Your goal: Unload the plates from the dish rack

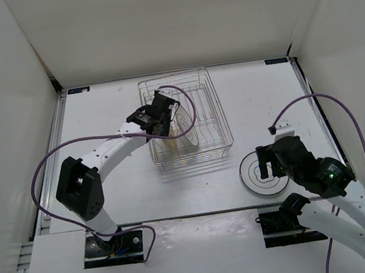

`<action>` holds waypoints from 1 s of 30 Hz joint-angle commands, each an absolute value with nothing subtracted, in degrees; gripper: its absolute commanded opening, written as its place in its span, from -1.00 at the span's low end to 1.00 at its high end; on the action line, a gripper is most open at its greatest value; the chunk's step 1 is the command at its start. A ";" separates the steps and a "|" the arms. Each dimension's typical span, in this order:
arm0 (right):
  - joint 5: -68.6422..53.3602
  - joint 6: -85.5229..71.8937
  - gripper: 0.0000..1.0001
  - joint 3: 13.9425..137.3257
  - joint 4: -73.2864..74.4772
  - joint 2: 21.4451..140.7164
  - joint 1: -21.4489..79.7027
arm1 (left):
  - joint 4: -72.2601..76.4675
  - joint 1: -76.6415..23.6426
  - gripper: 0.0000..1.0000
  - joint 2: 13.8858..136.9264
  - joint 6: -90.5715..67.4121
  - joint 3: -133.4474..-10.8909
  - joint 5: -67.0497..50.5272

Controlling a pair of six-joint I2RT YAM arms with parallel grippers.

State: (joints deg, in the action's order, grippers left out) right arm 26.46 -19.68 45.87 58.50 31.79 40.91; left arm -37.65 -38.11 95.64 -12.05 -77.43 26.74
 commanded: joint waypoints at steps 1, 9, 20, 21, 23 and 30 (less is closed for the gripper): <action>26.28 -18.99 0.80 45.44 56.78 31.20 40.87 | -38.32 -38.06 0.09 93.96 -11.78 -78.40 28.92; 26.10 -18.81 0.80 45.35 56.87 31.90 40.96 | -37.53 -38.14 -0.05 90.79 -9.06 -80.50 30.32; 26.10 -18.89 0.80 45.26 56.69 32.26 40.96 | -38.58 -38.23 -0.29 85.35 -6.86 -84.11 33.48; 25.93 -18.81 0.80 45.18 56.60 32.52 40.87 | -38.67 -38.15 -0.29 84.12 -6.94 -84.11 33.49; 25.93 -18.72 0.80 45.35 56.69 32.78 40.87 | -38.23 -38.23 -0.31 81.75 -6.86 -84.11 33.57; 25.93 -18.72 0.80 45.26 56.69 33.40 40.96 | -36.92 -38.76 -0.42 75.06 -8.26 -82.62 31.03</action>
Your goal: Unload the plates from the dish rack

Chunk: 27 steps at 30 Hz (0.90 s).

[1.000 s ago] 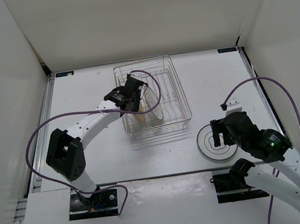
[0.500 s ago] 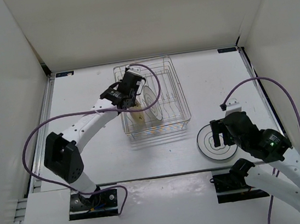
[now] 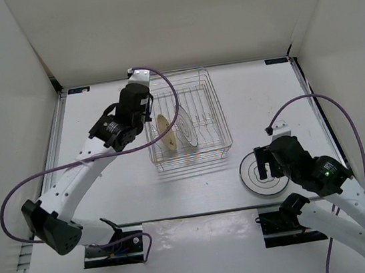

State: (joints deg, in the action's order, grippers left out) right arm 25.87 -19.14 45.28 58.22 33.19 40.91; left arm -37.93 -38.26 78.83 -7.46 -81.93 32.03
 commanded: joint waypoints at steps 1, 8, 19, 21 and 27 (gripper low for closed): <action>25.93 -18.81 0.80 45.26 56.78 33.14 40.87 | -36.57 -38.76 -0.42 73.84 -8.61 -82.36 30.85; 26.10 -18.81 0.80 45.61 56.78 33.66 40.70 | -32.96 -38.85 -0.66 67.06 -14.58 -76.74 20.94; 27.51 -19.60 0.80 45.09 57.39 31.55 40.87 | -22.78 -38.76 -1.00 71.99 -26.63 -67.60 -4.04; 27.86 -19.69 0.80 45.00 57.13 30.50 40.96 | -21.53 -38.85 -1.00 71.28 -26.28 -64.71 -4.40; 26.99 -19.43 0.80 45.00 56.69 30.41 40.87 | -25.13 -38.76 -0.37 67.50 -20.49 -62.48 6.49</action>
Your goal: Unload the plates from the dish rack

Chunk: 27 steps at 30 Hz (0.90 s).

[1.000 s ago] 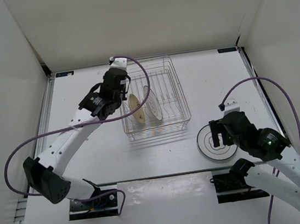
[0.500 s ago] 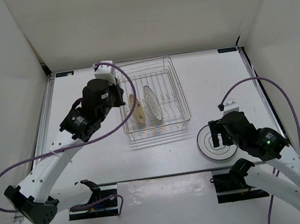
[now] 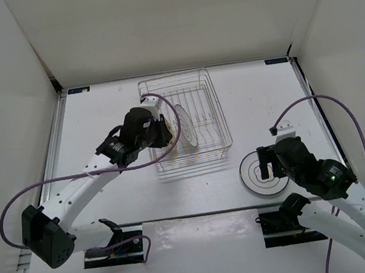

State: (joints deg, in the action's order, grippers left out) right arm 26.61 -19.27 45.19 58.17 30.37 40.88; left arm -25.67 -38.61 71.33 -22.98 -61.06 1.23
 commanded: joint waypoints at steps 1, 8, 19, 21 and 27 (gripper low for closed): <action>26.63 -19.16 0.80 45.09 56.78 30.93 40.87 | -25.75 -38.85 -0.31 68.28 -19.52 -63.10 10.77; 26.63 -18.99 0.80 45.09 56.69 31.29 40.78 | -28.21 -38.76 0.27 74.61 -13.80 -68.02 18.36; 26.90 -19.25 0.80 45.09 56.78 31.11 40.78 | -28.74 -37.09 0.27 85.78 -13.80 -70.75 21.71; 26.81 -19.34 0.80 45.09 56.87 31.11 40.87 | -29.53 -36.57 0.27 87.79 -13.71 -71.28 21.53; 26.80 -19.25 0.80 45.09 56.86 31.03 40.78 | -30.41 -36.39 0.02 90.88 -13.01 -72.51 21.27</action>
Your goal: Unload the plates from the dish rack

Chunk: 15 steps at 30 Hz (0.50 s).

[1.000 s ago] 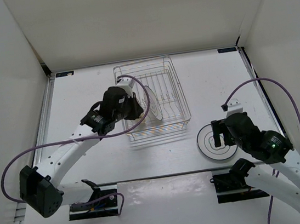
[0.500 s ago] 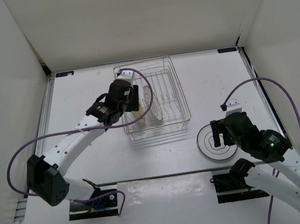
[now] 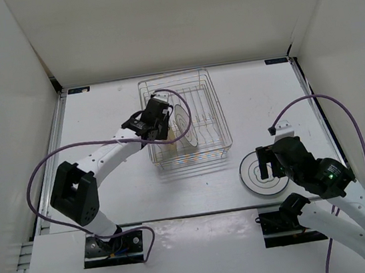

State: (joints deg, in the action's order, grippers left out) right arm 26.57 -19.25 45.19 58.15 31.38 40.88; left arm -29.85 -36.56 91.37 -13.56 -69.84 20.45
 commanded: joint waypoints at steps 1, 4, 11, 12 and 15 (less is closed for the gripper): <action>26.81 -19.34 0.80 45.00 56.95 31.03 40.87 | -30.50 -36.39 -0.02 91.49 -12.66 -72.77 21.44; 26.72 -19.34 0.80 45.00 57.04 31.03 40.78 | -30.85 -35.77 -0.28 92.19 -12.22 -73.39 21.62; 26.46 -19.16 0.80 45.09 56.78 31.46 40.87 | -32.69 -34.72 -0.66 92.55 -12.13 -75.41 21.80; 27.33 -19.25 0.80 45.09 56.69 31.38 40.87 | -33.04 -34.63 -0.68 92.55 -11.95 -75.76 21.71; 26.11 -18.90 0.80 44.83 56.52 31.55 40.87 | -33.75 -34.72 -0.68 91.58 -11.95 -77.25 21.62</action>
State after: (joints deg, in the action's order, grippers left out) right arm 26.39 -19.22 45.19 58.15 31.40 40.88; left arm -32.40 -34.61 93.34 -13.10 -74.15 21.93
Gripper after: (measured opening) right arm 0.897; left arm 0.261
